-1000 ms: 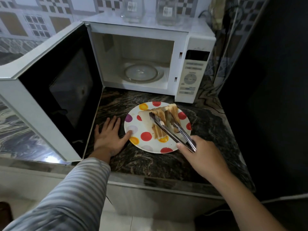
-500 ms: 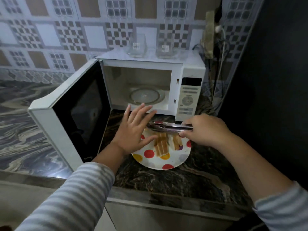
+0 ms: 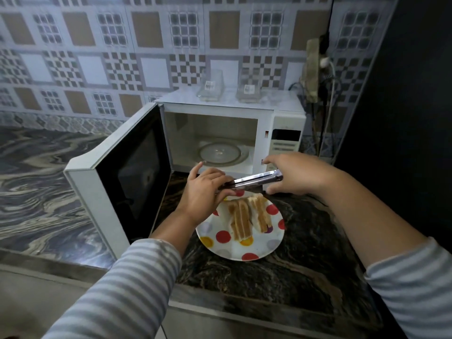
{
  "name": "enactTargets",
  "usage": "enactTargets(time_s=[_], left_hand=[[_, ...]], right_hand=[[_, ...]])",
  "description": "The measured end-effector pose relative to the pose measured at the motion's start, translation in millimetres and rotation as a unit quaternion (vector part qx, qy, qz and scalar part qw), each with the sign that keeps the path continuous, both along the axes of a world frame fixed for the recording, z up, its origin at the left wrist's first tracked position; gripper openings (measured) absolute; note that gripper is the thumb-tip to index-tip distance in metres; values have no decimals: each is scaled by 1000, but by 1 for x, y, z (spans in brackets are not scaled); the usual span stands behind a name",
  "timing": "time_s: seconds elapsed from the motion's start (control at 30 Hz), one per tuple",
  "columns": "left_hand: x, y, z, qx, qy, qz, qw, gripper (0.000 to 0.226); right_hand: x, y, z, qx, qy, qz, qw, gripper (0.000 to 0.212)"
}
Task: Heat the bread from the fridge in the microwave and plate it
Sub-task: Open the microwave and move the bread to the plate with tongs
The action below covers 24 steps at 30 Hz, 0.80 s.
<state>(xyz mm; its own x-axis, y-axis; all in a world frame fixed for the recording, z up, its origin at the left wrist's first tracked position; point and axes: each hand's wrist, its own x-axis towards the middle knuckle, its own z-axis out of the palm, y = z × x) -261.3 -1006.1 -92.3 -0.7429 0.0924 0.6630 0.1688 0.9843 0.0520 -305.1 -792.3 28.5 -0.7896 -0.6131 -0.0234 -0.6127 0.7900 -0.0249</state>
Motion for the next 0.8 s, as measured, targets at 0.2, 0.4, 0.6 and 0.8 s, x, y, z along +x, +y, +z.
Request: enactTargets(time_s=[0.2,0.4,0.6,0.8], left_hand=[[0,-7,-4,-8,-54,6,998,41],[5,-12,-6,-33,-121,25,992,68],[15,-10,-33,2,-172,124,977,71],[42,-11,-97,207,-269,251,906,72]], right_hand=[[0,-3,-18,28,29,23,999,23],[-1,0,-47,-13,53,16,998,26],[15,3,-89,-39,42,-21,998,30],[52,-11,-155,-83,34,-33,995,34]])
